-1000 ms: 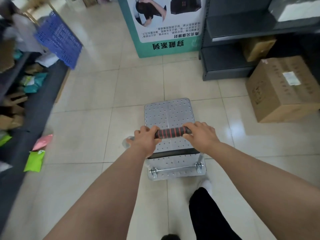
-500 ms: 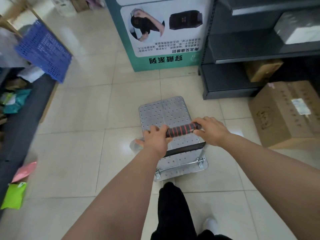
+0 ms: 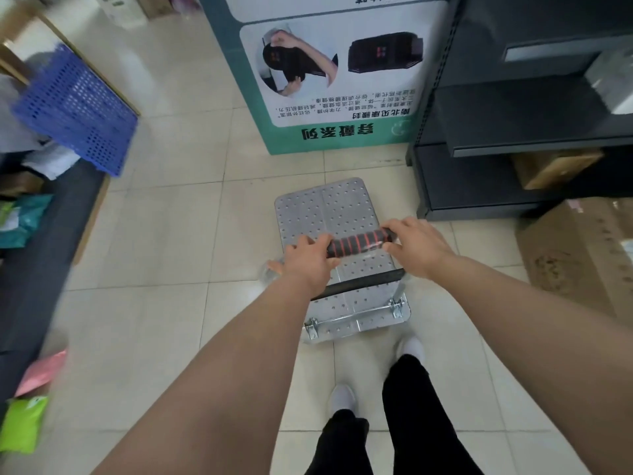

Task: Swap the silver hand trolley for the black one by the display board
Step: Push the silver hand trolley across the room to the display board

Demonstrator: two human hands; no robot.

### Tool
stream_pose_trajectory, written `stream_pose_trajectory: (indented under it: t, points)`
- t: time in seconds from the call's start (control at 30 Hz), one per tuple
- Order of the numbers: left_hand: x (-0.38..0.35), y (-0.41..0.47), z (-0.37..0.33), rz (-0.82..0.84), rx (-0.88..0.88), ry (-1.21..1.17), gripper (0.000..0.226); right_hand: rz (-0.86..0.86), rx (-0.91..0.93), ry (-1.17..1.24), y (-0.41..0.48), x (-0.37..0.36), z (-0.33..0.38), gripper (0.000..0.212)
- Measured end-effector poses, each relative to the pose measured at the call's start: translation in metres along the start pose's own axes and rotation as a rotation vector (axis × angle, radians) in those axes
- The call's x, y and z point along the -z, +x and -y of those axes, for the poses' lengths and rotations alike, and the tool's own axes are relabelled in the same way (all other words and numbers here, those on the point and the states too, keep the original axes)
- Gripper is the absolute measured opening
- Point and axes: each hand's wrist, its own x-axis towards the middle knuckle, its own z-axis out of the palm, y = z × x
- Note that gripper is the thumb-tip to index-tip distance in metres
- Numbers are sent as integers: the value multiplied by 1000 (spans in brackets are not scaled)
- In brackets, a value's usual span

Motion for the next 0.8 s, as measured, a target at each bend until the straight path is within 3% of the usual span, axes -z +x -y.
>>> stream_pose_trajectory:
  t: [0.47, 0.8]
  points:
    - [68, 118, -36, -17, 164, -8, 31, 65, 201, -61, 153, 57, -24, 25]
    - [69, 137, -55, -131, 197, -7, 44, 45, 222, -97, 178, 77, -27, 35]
